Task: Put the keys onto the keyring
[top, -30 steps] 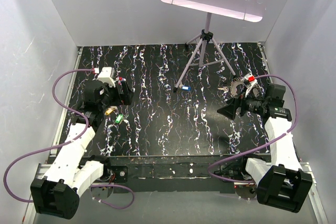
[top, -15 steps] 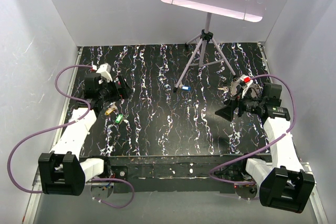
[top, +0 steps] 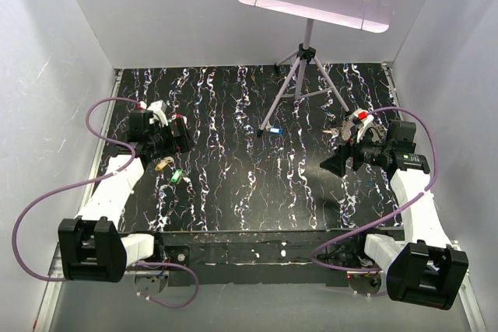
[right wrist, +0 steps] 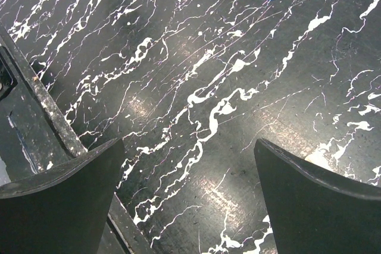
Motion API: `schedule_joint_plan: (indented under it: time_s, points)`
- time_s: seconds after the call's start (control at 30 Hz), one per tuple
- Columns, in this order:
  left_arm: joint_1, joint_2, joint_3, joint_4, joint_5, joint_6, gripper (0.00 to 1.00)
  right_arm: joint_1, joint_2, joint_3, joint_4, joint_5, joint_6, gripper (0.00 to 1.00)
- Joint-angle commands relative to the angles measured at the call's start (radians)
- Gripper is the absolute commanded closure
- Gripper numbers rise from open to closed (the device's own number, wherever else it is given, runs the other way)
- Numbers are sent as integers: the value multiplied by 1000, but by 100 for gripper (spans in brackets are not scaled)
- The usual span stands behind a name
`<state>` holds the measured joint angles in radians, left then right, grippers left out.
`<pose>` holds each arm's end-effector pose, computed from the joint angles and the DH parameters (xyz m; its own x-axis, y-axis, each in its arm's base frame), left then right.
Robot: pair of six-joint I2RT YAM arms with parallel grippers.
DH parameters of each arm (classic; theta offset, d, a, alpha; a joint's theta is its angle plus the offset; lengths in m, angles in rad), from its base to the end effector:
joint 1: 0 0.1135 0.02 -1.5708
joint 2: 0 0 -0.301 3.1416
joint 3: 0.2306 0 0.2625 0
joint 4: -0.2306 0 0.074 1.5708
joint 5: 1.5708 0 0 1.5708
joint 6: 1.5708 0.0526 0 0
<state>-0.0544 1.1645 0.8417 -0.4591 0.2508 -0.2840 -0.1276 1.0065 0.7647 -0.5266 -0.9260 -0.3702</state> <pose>0.2500 -0.0267 0.2778 -0.7394 -0.2316 -0.6322 0.0222 0.9301 -0.3667 0.2012 0.0166 0.2915 -0.4641 -0.1597 -0.8713 -0.7095 0.6559 0.2577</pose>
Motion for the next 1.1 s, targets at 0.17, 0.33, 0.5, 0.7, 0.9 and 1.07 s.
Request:
schedule_joint_plan:
  time_s: [0.17,0.33,0.5,0.7,0.9,1.07]
  points:
    - [2,136,57,-72,-197,-37,17,6,-2,42,-4,-7,-12,0]
    - [5,242,103,-79,-300,-72,37,6,-2,42,-3,-11,-4,0]
    - [17,316,134,-85,-363,-77,52,8,0,45,-7,-8,-4,0]
    - [30,342,135,-81,-387,-69,58,9,0,47,-7,-8,-3,0]
    - [50,373,149,-82,-366,-64,64,16,3,48,-9,-1,-4,0]
    - [51,389,155,-85,-361,-58,66,17,6,48,-10,1,-4,0]
